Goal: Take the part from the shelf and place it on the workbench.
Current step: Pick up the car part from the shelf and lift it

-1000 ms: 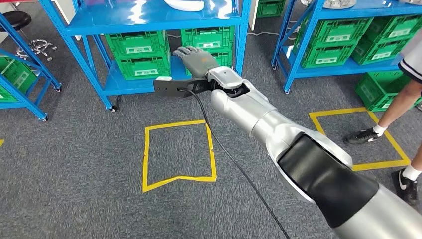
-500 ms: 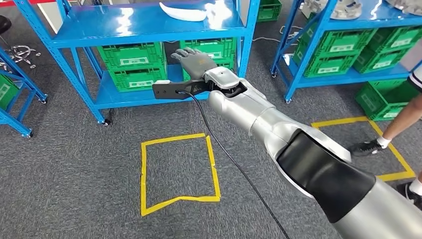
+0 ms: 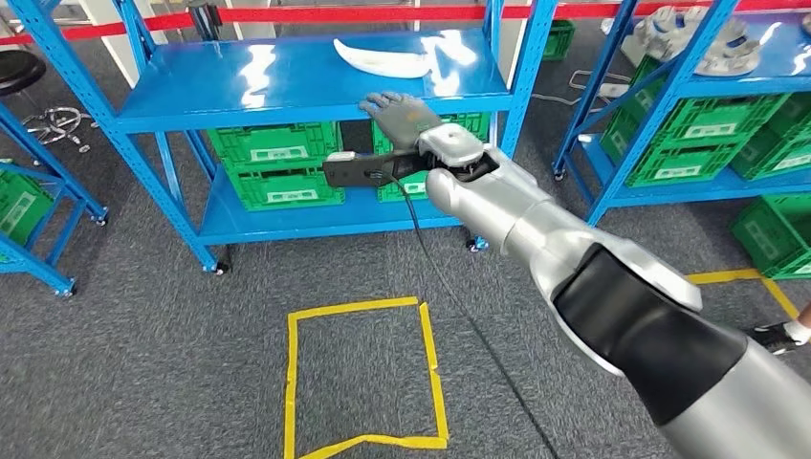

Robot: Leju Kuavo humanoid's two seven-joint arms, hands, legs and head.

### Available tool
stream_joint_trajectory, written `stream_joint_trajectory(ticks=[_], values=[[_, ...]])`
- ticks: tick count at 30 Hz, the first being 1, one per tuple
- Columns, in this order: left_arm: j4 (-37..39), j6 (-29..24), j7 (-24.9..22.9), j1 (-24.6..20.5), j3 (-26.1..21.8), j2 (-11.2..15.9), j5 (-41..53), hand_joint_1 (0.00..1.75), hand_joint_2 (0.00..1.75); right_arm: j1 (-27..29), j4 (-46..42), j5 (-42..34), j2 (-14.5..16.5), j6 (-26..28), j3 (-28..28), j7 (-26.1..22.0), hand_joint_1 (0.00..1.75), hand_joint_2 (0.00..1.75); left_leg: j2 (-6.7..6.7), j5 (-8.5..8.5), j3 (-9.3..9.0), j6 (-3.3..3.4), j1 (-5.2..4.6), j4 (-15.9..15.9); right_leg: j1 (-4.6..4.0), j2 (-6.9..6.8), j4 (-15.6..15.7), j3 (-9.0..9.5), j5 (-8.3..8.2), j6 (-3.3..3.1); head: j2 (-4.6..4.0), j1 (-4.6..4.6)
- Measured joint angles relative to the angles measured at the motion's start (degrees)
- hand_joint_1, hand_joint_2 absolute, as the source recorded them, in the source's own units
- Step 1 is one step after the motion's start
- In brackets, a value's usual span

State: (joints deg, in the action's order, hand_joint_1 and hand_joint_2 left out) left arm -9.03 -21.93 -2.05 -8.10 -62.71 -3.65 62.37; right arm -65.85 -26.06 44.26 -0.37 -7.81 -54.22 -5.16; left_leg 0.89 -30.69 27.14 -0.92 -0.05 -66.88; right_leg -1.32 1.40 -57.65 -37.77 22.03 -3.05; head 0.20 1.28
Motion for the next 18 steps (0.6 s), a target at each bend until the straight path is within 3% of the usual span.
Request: stream_joint_trajectory(ticks=[1, 2, 3, 5, 6, 7, 10, 11, 12, 14, 16, 17, 18], values=[[0.01, 0.33, -0.01, -0.09, 0.0, -0.1, -0.08, 0.0, 0.0, -0.3, -0.05, -0.1, 0.15, -0.19, -0.19, -0.04, 0.0, 0.0, -0.1, 0.58, 3.01, -0.24, 0.08, -3.93, 0.18, 0.01, 0.2, 1.45, 1.07, -0.25, 0.0, -0.01], [0.04, 0.79, 0.02, -0.1, 0.0, -0.16, -0.21, 0.0, 0.0, -0.36, -0.05, -0.2, 0.26, -0.4, -0.47, -0.06, 0.0, 0.0, -0.21, -0.29, 6.0, -0.48, 0.18, -6.79, 0.29, 0.02, 0.4, 2.99, 2.29, -0.38, 0.0, -0.11], [0.06, 1.21, 0.04, -0.01, 0.0, -0.15, -0.35, 0.0, 0.0, -0.3, -0.05, -0.27, 0.38, -0.61, -0.8, -0.08, 0.0, 0.0, -0.28, -2.59, 8.82, -0.67, 0.3, -8.34, 0.39, 0.09, 0.58, 4.58, 3.61, -0.39, 0.0, -0.12], [0.06, 1.65, 0.12, 0.41, 0.0, -0.07, -0.61, 0.0, 0.0, -0.15, -0.05, -0.38, 0.54, -0.95, -1.33, 0.01, 0.0, 0.0, -0.39, -7.7, 13.25, -0.84, 0.41, -7.74, 0.64, 0.31, 0.75, 7.83, 6.3, -0.25, 0.0, -0.14], [0.07, 1.65, 0.19, 0.65, 0.0, -0.04, -0.65, 0.0, 0.0, -0.15, -0.05, -0.46, 0.61, -1.04, -1.53, 0.06, 0.0, 0.0, -0.46, -8.57, 14.76, -0.9, 0.42, -5.92, 0.8, 0.42, 0.76, 9.45, 7.68, -0.11, 0.0, -0.14], [0.07, 1.65, 0.28, 0.91, 0.0, -0.02, -0.67, 0.0, 0.0, -0.15, -0.05, -0.58, 0.7, -1.16, -1.74, 0.12, 0.0, 0.0, -0.56, -6.46, 15.81, -1.02, 0.43, -2.82, 0.98, 0.49, 0.78, 11.18, 9.16, 0.08, 0.0, -0.15], [0.14, 1.8, 0.53, 1.7, -0.02, 0.03, -0.68, 0.0, 0.0, -0.06, 0.1, -0.96, 1.04, -1.57, -2.6, 0.19, 0.0, 0.0, -1.07, 10.68, 16.7, -0.85, 0.28, 7.64, 0.96, 0.84, 1.16, 15.11, 13.43, 0.95, 0.0, -0.65], [0.15, 2.0, 0.55, 1.77, -0.02, 0.06, -0.69, 0.0, 0.0, -0.08, 0.15, -1.04, 1.1, -1.65, -2.83, 0.24, 0.0, 0.0, -1.15, 13.82, 16.59, -0.5, 0.25, 8.89, 0.87, 0.97, 1.51, 16.03, 14.22, 1.26, 0.0, -0.78], [0.13, 2.29, 0.6, 1.65, -0.02, 0.08, -0.69, 0.0, 0.0, -0.22, 0.16, -1.1, 1.16, -1.67, -2.99, 0.27, 0.0, 0.0, -1.18, 14.02, 16.33, -0.02, 0.2, 8.84, 0.82, 1.02, 1.35, 16.52, 14.2, 1.57, 0.0, -0.83], [0.08, 2.73, 0.64, 1.42, -0.02, 0.08, -0.69, 0.0, 0.0, -0.43, 0.16, -1.16, 1.13, -1.63, -3.12, 0.35, 0.0, 0.0, -1.09, 12.17, 15.05, 0.91, 0.34, 8.91, 0.88, 0.57, -2.71, 14.81, 11.62, 2.01, 0.0, -0.53], [0.07, 2.83, 0.68, 1.33, -0.02, 0.07, -0.67, 0.0, 0.0, -0.12, 0.18, -1.16, 1.08, -1.64, -3.25, 0.34, 0.0, 0.0, -1.0, 10.49, 12.72, 1.51, 0.44, 9.61, 0.87, -0.16, -10.91, 9.25, 9.23, 2.17, 0.0, -0.1], [0.07, 2.83, 0.62, 1.33, -0.02, 0.08, -0.67, 0.0, 0.0, 0.27, 0.22, -1.17, 1.01, -1.67, -3.33, 0.34, 0.0, 0.0, -0.94, 9.61, 11.39, 1.61, 0.44, 9.95, 0.86, -0.41, -14.32, 6.24, 9.89, 2.2, 0.0, 0.1], [0.07, 2.83, 0.46, 1.33, -0.02, 0.1, -0.67, 0.0, 0.0, 0.69, 0.3, -1.25, 0.94, -1.7, -3.43, 0.34, 0.0, 0.0, -0.83, 8.74, 9.99, 1.66, 0.44, 10.22, 0.88, -0.49, -16.37, 3.48, 12.09, 2.31, 0.0, 0.22]])
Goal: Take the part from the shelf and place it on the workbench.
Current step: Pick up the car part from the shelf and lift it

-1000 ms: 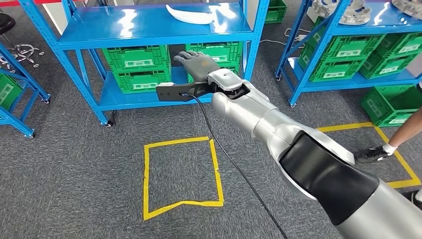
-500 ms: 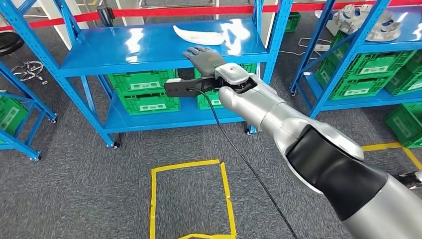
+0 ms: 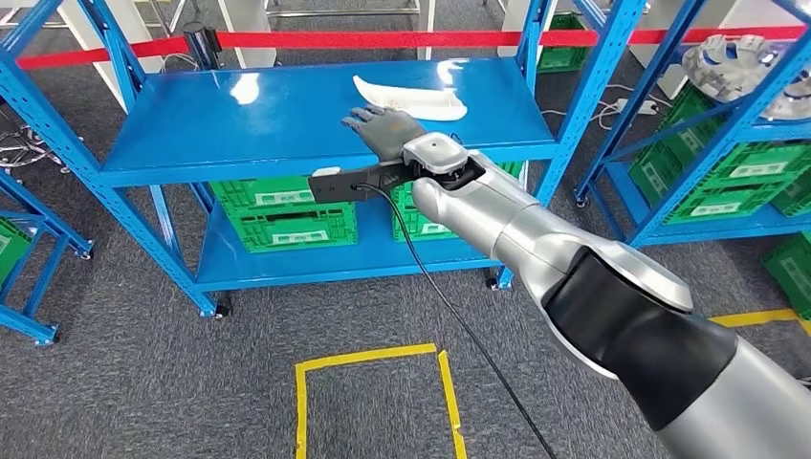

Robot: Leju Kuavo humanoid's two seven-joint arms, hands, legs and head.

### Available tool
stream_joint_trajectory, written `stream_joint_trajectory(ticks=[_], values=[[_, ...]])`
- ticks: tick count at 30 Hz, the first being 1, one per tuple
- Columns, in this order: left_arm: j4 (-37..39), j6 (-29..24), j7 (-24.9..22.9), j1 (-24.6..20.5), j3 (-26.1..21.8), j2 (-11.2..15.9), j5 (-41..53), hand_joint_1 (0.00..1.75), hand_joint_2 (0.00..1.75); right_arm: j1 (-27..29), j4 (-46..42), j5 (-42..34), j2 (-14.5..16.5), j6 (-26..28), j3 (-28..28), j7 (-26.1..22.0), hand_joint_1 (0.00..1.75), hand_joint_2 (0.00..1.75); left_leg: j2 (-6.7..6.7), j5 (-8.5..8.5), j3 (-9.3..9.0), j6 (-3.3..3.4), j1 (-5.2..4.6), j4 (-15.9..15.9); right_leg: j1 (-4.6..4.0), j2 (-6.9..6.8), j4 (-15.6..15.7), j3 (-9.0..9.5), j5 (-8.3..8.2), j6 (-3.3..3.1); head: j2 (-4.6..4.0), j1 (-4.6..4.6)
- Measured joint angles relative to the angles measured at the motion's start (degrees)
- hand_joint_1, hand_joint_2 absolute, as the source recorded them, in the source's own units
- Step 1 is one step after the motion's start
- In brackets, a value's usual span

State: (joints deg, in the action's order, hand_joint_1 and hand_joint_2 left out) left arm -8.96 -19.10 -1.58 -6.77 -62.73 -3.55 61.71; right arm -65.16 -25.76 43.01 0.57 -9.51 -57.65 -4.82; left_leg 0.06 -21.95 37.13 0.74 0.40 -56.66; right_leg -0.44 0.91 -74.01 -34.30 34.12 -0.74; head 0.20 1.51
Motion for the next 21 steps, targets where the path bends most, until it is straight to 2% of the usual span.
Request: stream_joint_trajectory(ticks=[2, 3, 4, 5, 7, 8, 9, 11, 12, 13, 16, 17, 18, 19, 20, 21], values=[[0.0, 0.0, -0.6, 0.0, 0.0, 0.04, 0.11, 0.0, 0.0, 0.59, 0.17, -0.34, -0.15, -0.02, -0.21, 0.05, 0.0, 0.0, 0.28, -1.99, -2.93, -0.04, -0.01, 0.29, 0.05, -0.02, -0.03, -4.1, 5.96, 0.27, 0.0, 0.15], [0.0, 0.0, -0.9, 0.0, 0.0, 0.06, 0.18, 0.0, 0.0, 0.68, 0.24, -0.61, -0.23, -0.01, -0.3, 0.1, 0.0, 0.0, 0.42, -3.09, -4.41, -0.13, -0.02, 0.3, 0.1, -0.03, 1.64, -5.4, 7.72, 0.36, 0.0, 0.23], [0.0, 0.0, -1.2, 0.0, 0.0, 0.07, 0.23, 0.0, 0.0, 0.7, 0.27, -0.85, -0.32, 0.02, -0.39, 0.16, 0.0, 0.0, 0.5, -4.3, -5.91, -0.29, -0.03, 0.29, 0.16, -0.05, 4.26, -6.22, 7.15, 0.35, 0.0, 0.32], [0.01, 0.0, -1.44, 0.05, -0.01, 0.07, 0.23, 0.0, 0.0, 0.76, 0.34, -1.07, -0.43, 0.07, -0.51, 0.24, 0.0, 0.0, 0.54, -5.45, -7.03, -0.46, -0.03, 0.29, 0.2, -0.14, 7.64, -6.62, 3.35, 0.27, 0.0, 0.38], [0.03, 0.0, -1.96, -0.14, -0.03, 0.06, 0.22, 0.0, 0.0, 0.82, 0.65, -1.44, -0.7, 0.2, -1.02, 0.38, 0.0, 0.0, 0.74, -7.81, -8.92, -0.95, -0.16, -0.27, 0.03, -0.4, 14.14, -7.01, -8.2, 0.0, 0.0, 0.26], [0.03, 0.0, -2.15, -0.28, -0.04, 0.05, 0.21, 0.0, 0.0, 0.85, 0.77, -1.58, -0.78, 0.28, -1.31, 0.45, 0.0, 0.0, 0.85, -8.78, -9.54, -1.19, -0.23, -0.61, -0.05, -0.5, 15.9, -6.9, -12.68, -0.19, 0.0, 0.18], [0.03, 0.0, -2.28, -0.45, -0.05, 0.05, 0.21, 0.0, 0.0, 0.66, 0.85, -1.68, -0.82, 0.37, -1.56, 0.53, 0.0, 0.0, 0.98, -9.3, -10.1, -1.52, -0.29, -1.24, -0.16, -0.51, 16.55, -6.75, -14.62, -0.44, 0.0, 0.1], [0.02, 0.0, -2.42, -0.57, -0.07, 0.05, 0.22, 0.0, 0.0, 0.04, 0.8, -1.78, -0.66, 0.56, -1.77, 0.61, 0.0, 0.0, 0.93, -9.07, -9.66, -2.25, -0.19, -3.38, -0.09, -0.37, 16.36, -5.9, -14.72, -1.16, 0.0, 0.11], [0.04, 0.0, -2.46, -0.63, -0.07, -0.01, 0.23, 0.0, 0.0, -0.37, 0.79, -1.84, -0.58, 0.63, -1.8, 0.61, 0.0, 0.0, 0.8, -8.89, -8.48, -2.61, -0.11, -5.56, -0.08, -0.31, 16.38, -5.54, -14.41, -1.63, 0.0, 0.07], [0.05, 0.0, -2.48, -0.73, -0.07, -0.08, 0.23, 0.0, 0.0, -0.63, 0.78, -1.89, -0.49, 0.68, -1.84, 0.58, 0.0, 0.0, 0.65, -9.52, -6.82, -2.9, -0.04, -8.31, -0.04, -0.26, 16.44, -5.15, -14.1, -2.02, 0.0, 0.03], [0.08, 0.0, -2.52, -0.96, -0.07, -0.23, 0.23, 0.0, 0.0, -0.7, 0.78, -1.98, -0.39, 0.7, -1.97, 0.56, 0.0, 0.0, 0.42, -14.73, -1.17, -3.34, 0.02, -16.61, -0.11, -0.14, 16.41, -4.34, -13.03, -2.62, 0.0, -0.03], [0.08, 0.0, -2.52, -0.97, -0.07, -0.23, 0.24, 0.0, 0.0, -0.65, 0.78, -1.97, -0.39, 0.7, -2.02, 0.56, 0.0, 0.0, 0.4, -15.4, -0.01, -3.37, 0.02, -17.54, -0.15, -0.07, 16.31, -4.14, -12.74, -2.62, 0.0, -0.04], [0.09, 0.0, -2.55, -0.96, -0.07, -0.23, 0.23, 0.0, 0.0, -0.62, 0.78, -1.97, -0.38, 0.7, -2.06, 0.56, 0.0, 0.0, 0.37, -14.71, 0.39, -3.36, 0.02, -16.84, -0.16, -0.01, 16.19, -3.96, -12.49, -2.56, 0.0, -0.04], [0.09, 0.0, -2.56, -0.96, -0.07, -0.23, 0.23, 0.0, 0.0, -0.63, 0.78, -1.97, -0.38, 0.7, -2.09, 0.56, 0.0, 0.0, 0.35, -12.71, -0.17, -3.27, 0.02, -14.29, -0.15, 0.05, 16.03, -3.8, -12.27, -2.45, 0.0, -0.04], [0.08, 0.0, -2.57, -0.97, -0.07, -0.23, 0.23, 0.0, 0.0, -0.67, 0.78, -1.98, -0.37, 0.7, -2.11, 0.57, 0.0, 0.0, 0.33, -10.02, -1.43, -3.17, 0.02, -10.4, -0.14, 0.08, 15.85, -3.65, -12.05, -2.3, 0.0, -0.04], [0.08, 0.0, -2.56, -1.0, -0.07, -0.23, 0.22, 0.0, 0.0, -0.72, 0.78, -1.98, -0.37, 0.7, -2.12, 0.6, 0.0, 0.0, 0.31, -8.16, -2.62, -2.97, -0.04, -6.76, -0.18, 0.1, 15.66, -3.56, -11.9, -2.09, 0.0, -0.04]])
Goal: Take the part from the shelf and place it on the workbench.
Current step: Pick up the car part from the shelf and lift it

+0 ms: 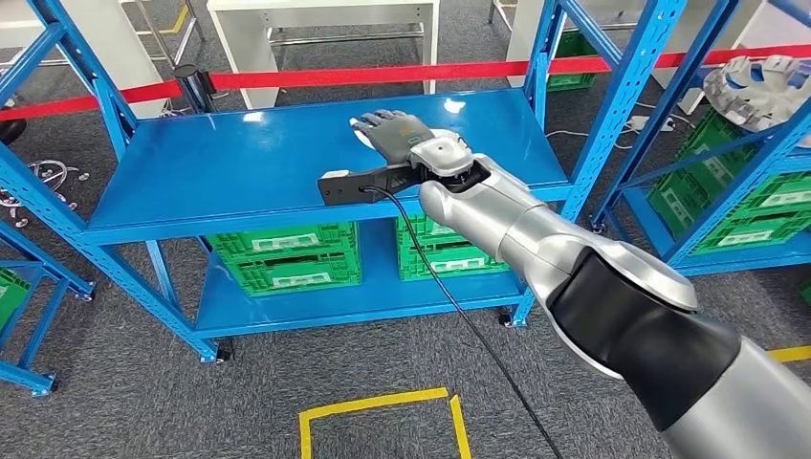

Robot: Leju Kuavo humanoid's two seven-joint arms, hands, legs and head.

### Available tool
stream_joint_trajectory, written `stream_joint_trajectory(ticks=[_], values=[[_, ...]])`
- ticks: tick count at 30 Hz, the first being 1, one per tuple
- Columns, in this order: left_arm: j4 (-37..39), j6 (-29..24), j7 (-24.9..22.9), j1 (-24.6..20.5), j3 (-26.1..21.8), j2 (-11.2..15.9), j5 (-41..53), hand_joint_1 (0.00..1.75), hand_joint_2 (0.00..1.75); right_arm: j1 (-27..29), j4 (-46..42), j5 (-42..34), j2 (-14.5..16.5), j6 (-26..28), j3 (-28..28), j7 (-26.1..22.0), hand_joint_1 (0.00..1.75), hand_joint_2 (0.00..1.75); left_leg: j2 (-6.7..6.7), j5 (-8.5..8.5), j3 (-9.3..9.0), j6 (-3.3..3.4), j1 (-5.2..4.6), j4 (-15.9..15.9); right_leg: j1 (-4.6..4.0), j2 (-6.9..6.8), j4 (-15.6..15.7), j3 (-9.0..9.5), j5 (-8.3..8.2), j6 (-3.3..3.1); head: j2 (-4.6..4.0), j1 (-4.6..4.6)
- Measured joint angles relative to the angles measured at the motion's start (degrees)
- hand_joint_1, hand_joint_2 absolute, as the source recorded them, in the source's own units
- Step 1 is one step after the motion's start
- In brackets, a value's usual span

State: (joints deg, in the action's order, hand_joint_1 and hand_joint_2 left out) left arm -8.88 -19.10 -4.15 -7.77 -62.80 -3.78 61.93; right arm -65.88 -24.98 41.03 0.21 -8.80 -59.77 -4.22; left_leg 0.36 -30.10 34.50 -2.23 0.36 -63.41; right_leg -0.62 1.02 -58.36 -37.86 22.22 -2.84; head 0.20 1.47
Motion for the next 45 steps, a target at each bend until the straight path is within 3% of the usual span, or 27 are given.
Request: stream_joint_trajectory(ticks=[2, 3, 7, 14, 20, 31, 45], values=[[-0.01, 0.0, 0.1, -0.14, 0.0, -0.01, -0.03, 0.0, 0.0, -0.07, 0.0, -0.03, 0.01, 0.04, -0.03, 0.08, 0.0, 0.0, -0.05, 1.45, -1.44, 0.75, -0.15, 4.2, -0.11, 0.04, -0.21, -0.07, 0.17, 0.55, 0.0, 0.01], [-0.01, 0.0, 0.13, -0.19, -0.01, -0.02, -0.05, 0.0, 0.0, -0.06, 0.0, -0.04, 0.01, 0.11, -0.07, 0.12, 0.0, 0.0, -0.05, 1.39, -1.54, 1.09, -0.2, 4.5, -0.22, 0.05, -0.28, -0.14, 0.31, 0.72, 0.0, 0.02], [-0.01, 0.0, 0.19, -0.28, -0.25, -0.09, -0.18, 0.0, 0.0, -0.02, 0.0, -0.08, 0.01, 0.39, -0.36, 0.16, 0.0, 0.0, 0.1, 2.56, -1.79, 1.37, -0.18, 4.63, -0.51, 0.02, -0.07, -0.02, 0.2, -0.6, 0.0, 0.14], [0.01, 0.0, 0.38, -0.32, -0.77, -0.14, -0.38, 0.0, 0.0, -0.04, 0.21, -0.19, -0.15, 0.35, -0.93, 0.77, 0.0, 0.0, 0.08, 2.56, -1.78, 1.93, -0.25, 4.6, -0.48, 0.04, 0.64, 0.31, -0.29, 0.69, 0.0, 0.15], [0.01, 0.0, 0.39, -0.21, -0.79, -0.38, -0.29, 0.0, 0.0, 0.18, 1.06, -0.17, -3.11, 1.48, -1.16, 2.16, 0.0, 0.0, 0.18, 2.49, -1.75, 2.07, -0.31, 4.57, -0.4, -0.03, 0.71, 0.34, -0.24, 1.44, 0.0, 0.14], [0.01, 0.0, 0.74, 0.39, -0.79, -0.63, -0.05, 0.0, 0.0, 2.66, 2.19, -2.39, -12.61, 6.06, 0.09, 3.87, 0.0, 0.0, 0.15, 2.37, -1.75, 2.16, -0.26, 4.68, -0.25, -0.04, 0.7, 0.28, -0.1, 1.68, 0.0, 0.15], [0.01, 0.0, 1.01, 0.38, -0.81, -0.86, 0.07, 0.0, 0.0, 4.92, 2.36, -1.36, -12.38, 6.45, 0.96, 3.93, 0.0, 0.0, 0.03, 2.35, -1.82, 2.1, -0.19, 4.82, -0.28, 0.0, 0.63, 0.25, -0.03, 1.62, 0.0, 0.13]])
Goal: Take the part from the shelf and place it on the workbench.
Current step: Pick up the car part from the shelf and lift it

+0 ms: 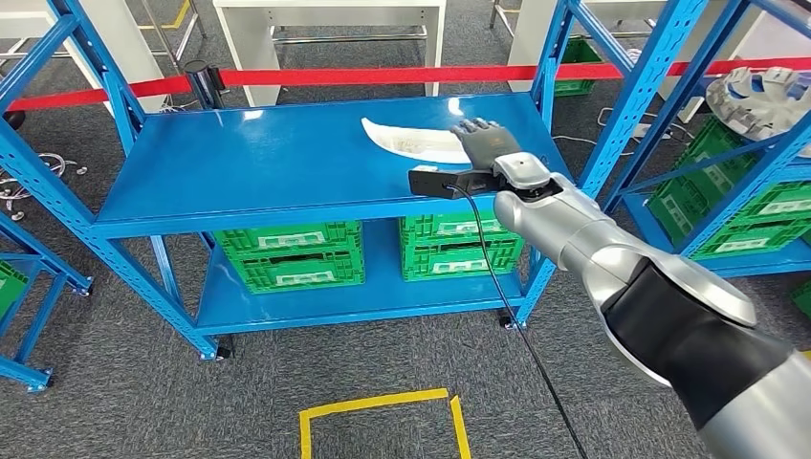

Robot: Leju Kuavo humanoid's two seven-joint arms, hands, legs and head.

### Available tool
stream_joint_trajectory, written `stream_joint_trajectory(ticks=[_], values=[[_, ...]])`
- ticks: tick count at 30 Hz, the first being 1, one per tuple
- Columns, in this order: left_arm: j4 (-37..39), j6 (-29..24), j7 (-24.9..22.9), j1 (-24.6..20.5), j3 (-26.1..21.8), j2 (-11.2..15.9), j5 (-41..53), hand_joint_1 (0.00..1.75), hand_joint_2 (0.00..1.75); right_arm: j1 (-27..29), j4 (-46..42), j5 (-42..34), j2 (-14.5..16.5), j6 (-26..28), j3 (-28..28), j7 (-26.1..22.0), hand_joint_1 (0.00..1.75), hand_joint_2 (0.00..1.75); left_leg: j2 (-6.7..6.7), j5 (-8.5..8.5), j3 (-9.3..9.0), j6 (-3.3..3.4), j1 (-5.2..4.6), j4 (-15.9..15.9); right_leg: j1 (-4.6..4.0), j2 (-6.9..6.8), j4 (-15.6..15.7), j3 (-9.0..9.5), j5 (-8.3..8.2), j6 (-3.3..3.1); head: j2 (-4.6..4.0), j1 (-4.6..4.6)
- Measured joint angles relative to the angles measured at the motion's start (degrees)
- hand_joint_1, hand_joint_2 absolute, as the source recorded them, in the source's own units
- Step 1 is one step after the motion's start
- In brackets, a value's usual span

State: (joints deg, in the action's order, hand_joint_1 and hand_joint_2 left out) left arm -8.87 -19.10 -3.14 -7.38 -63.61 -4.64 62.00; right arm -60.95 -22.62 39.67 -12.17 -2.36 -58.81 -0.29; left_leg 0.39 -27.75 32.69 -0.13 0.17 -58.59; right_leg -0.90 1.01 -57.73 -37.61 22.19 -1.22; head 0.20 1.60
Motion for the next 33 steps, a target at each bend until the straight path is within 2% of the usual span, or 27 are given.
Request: stream_joint_trajectory(ticks=[2, 5, 6, 8, 10, 11, 12, 13, 14, 15, 16, 17, 20, 22, 24, 25, 26, 27, 28, 30, 31, 32, 33], values=[[0.0, 0.0, -0.05, 0.01, -0.06, -0.03, 0.01, 0.0, 0.0, 0.01, 0.0, 0.09, 0.46, 0.02, 0.05, -0.04, 0.0, 0.0, 0.0, -0.02, 0.06, 0.05, -0.06, -0.06, 0.04, -0.01, 0.08, 0.03, -0.05, 0.06, 0.0, 0.01], [-0.01, 0.0, -0.09, 0.02, -0.4, -0.09, 0.01, 0.0, 0.0, -0.04, 0.0, 0.17, 1.25, 0.03, 0.31, -0.1, 0.0, 0.0, -0.07, 0.44, -0.34, 0.79, -0.08, 0.75, 0.18, -0.02, 0.62, 0.33, -0.35, 0.7, 0.0, -0.03], [-0.01, 0.0, -0.09, 0.01, -0.49, -0.15, 0.01, 0.0, 0.0, -0.1, 0.0, 0.19, 1.42, 0.04, 0.43, -0.19, 0.0, 0.0, -0.15, 0.84, -0.82, 1.07, 0.08, 1.49, 0.19, -0.06, 0.24, 0.19, 0.03, 0.98, 0.0, 0.01], [0.0, 0.0, -0.08, 0.01, -0.53, -0.26, 0.01, 0.0, 0.0, -0.26, 0.0, 0.27, 1.55, 0.04, 0.58, -0.48, 0.0, 0.0, -0.3, 1.43, -1.57, 1.28, 0.44, 2.6, 0.44, -0.18, -3.83, -1.7, 2.47, 1.52, 0.0, 0.17], [0.0, 0.0, -0.03, 0.09, -0.57, -0.26, 0.01, 0.0, 0.0, -0.14, 0.03, 0.38, 1.68, -0.01, 0.61, -0.75, 0.0, 0.0, -0.34, 1.38, -1.61, 1.22, 0.52, 2.68, 1.05, -0.24, -11.53, -5.41, 5.71, 2.18, 0.0, 0.27], [0.0, 0.0, 0.01, 0.16, -0.59, -0.26, 0.01, 0.0, 0.0, 0.06, 0.05, 0.41, 1.77, -0.04, 0.61, -0.83, 0.0, 0.0, -0.36, 1.26, -1.62, 1.07, 0.61, 2.61, 1.42, -0.31, -14.18, -6.77, 6.33, 2.5, 0.0, 0.27], [-0.01, 0.0, 0.04, 0.2, -0.62, -0.26, -0.01, 0.0, 0.0, 0.25, 0.08, 0.44, 1.87, -0.06, 0.61, -0.87, 0.0, 0.0, -0.36, 1.1, -1.64, 0.84, 0.76, 2.49, 1.77, -0.4, -15.05, -7.28, 6.07, 2.81, 0.0, 0.27], [-0.01, 0.0, 0.07, 0.22, -0.67, -0.26, -0.04, 0.0, 0.0, 0.36, 0.11, 0.47, 1.98, -0.07, 0.61, -0.9, 0.0, 0.0, -0.36, 0.84, -1.65, 0.45, 1.01, 2.21, 2.12, -0.55, -13.26, -6.4, 4.72, 3.16, 0.0, 0.27], [-0.01, 0.0, 0.07, 0.23, -0.72, -0.26, -0.07, 0.0, 0.0, 0.38, 0.12, 0.5, 2.07, -0.07, 0.62, -0.9, 0.0, 0.0, -0.34, 0.48, -1.65, 0.01, 1.3, 1.82, 2.46, -0.75, -9.73, -4.54, 2.89, 3.55, 0.0, 0.28], [-0.01, 0.0, 0.08, 0.22, -0.77, -0.25, -0.1, 0.0, 0.0, 0.4, 0.14, 0.54, 2.15, -0.07, 0.63, -0.91, 0.0, 0.0, -0.32, 0.03, -1.59, -0.53, 1.54, 1.34, 2.63, -0.81, -6.14, -2.56, 1.87, 3.89, 0.0, 0.3], [-0.03, 0.0, 0.08, 0.21, -0.83, -0.21, -0.13, 0.0, 0.0, 0.42, 0.15, 0.57, 2.24, -0.06, 0.65, -0.92, 0.0, 0.0, -0.28, -0.47, -1.52, -1.15, 1.69, 0.82, 2.67, -0.73, -3.12, -0.82, 1.25, 3.85, 0.0, 0.38], [-0.06, 0.0, 0.07, 0.2, -0.86, -0.18, -0.13, 0.0, 0.0, 0.49, 0.19, 0.6, 2.31, -0.05, 0.67, -0.92, 0.0, 0.0, -0.25, -0.87, -1.43, -1.66, 1.72, 0.51, 2.58, -0.61, -1.66, 0.12, 1.4, 3.46, 0.0, 0.39], [-0.08, 0.0, 0.01, 0.19, -0.93, -0.31, -0.13, 0.0, 0.0, 0.73, 0.39, 0.7, 2.5, -0.07, 0.69, -0.89, 0.0, 0.0, -0.17, -1.53, -1.68, -2.82, 1.79, 0.58, 2.24, -0.28, -1.68, 0.63, 2.5, 1.43, 0.0, 0.32], [-0.07, 0.0, -0.04, 0.1, -0.93, -0.43, -0.11, 0.0, 0.0, 0.69, 0.48, 0.89, 2.64, -0.07, 0.77, -0.86, 0.0, 0.0, -0.24, -2.52, -1.24, -3.22, 1.91, -1.19, 2.25, -0.21, -1.7, 1.14, 2.89, 0.48, 0.0, 0.1], [-0.07, 0.0, -0.05, 0.03, -0.93, -0.45, -0.09, 0.0, 0.0, 0.73, 0.58, 1.11, 2.87, -0.1, 0.85, -0.86, 0.0, 0.0, -0.31, -5.1, 2.21, -3.27, 1.78, -7.77, 2.1, -0.21, -1.66, 1.74, 3.33, -0.27, 0.0, -0.19], [-0.07, 0.0, -0.07, 0.04, -0.93, -0.45, -0.09, 0.0, 0.0, 0.84, 0.65, 1.19, 3.0, -0.11, 0.87, -0.88, 0.0, 0.0, -0.32, -6.44, 4.83, -3.2, 1.66, -12.07, 1.92, -0.2, -1.67, 1.99, 3.57, -0.56, 0.0, -0.28], [-0.06, 0.0, -0.08, 0.08, -0.93, -0.46, -0.08, 0.0, 0.0, 0.99, 0.74, 1.21, 3.15, -0.14, 0.87, -0.9, 0.0, 0.0, -0.31, -7.07, 7.24, -3.05, 1.49, -15.5, 1.7, -0.16, -1.67, 2.24, 3.83, -0.76, 0.0, -0.32], [-0.05, 0.0, -0.09, 0.13, -0.94, -0.47, -0.08, 0.0, 0.0, 1.12, 0.82, 1.23, 3.25, -0.14, 0.87, -0.9, 0.0, 0.0, -0.31, -6.51, 8.78, -2.78, 1.31, -16.95, 1.49, -0.1, -1.67, 2.53, 4.09, -0.89, 0.0, -0.34], [-0.05, 0.0, -0.09, 0.17, -0.94, -0.48, -0.08, 0.0, 0.0, 1.2, 0.88, 1.27, 3.36, -0.14, 0.87, -0.9, 0.0, 0.0, -0.3, -4.75, 9.26, -2.36, 1.08, -16.15, 1.29, -0.04, -1.67, 2.89, 4.38, -0.95, 0.0, -0.34], [-0.07, 0.0, -0.04, 0.22, -0.95, -0.48, -0.08, 0.0, 0.0, 1.16, 0.94, 1.42, 3.53, -0.09, 0.87, -0.89, 0.0, 0.0, -0.29, 0.63, 7.16, -1.23, 0.41, -8.77, 1.04, 0.01, -1.65, 3.75, 5.02, -0.93, 0.0, -0.34], [-0.08, 0.0, -0.02, 0.22, -0.95, -0.45, -0.08, 0.0, 0.0, 1.08, 0.95, 1.54, 3.63, -0.02, 0.87, -0.89, 0.0, 0.0, -0.29, 2.43, 5.59, -0.68, 0.05, -4.93, 0.88, 0.04, -1.66, 4.05, 5.34, -0.8, 0.0, -0.34], [-0.08, 0.0, 0.02, 0.2, -0.96, -0.44, -0.08, 0.0, 0.0, 1.02, 0.95, 1.65, 3.73, 0.07, 0.87, -0.9, 0.0, 0.0, -0.29, 3.37, 4.41, -0.3, -0.24, -2.2, 0.81, 0.09, -1.63, 4.21, 5.56, -0.61, 0.0, -0.37], [-0.08, 0.0, 0.04, 0.18, -0.96, -0.43, -0.05, 0.0, 0.0, 0.99, 0.96, 1.76, 3.83, 0.15, 0.87, -0.91, 0.0, 0.0, -0.27, 3.44, 3.76, -0.05, -0.45, -0.84, 0.79, 0.14, -1.55, 4.26, 5.72, -0.37, 0.0, -0.38]])
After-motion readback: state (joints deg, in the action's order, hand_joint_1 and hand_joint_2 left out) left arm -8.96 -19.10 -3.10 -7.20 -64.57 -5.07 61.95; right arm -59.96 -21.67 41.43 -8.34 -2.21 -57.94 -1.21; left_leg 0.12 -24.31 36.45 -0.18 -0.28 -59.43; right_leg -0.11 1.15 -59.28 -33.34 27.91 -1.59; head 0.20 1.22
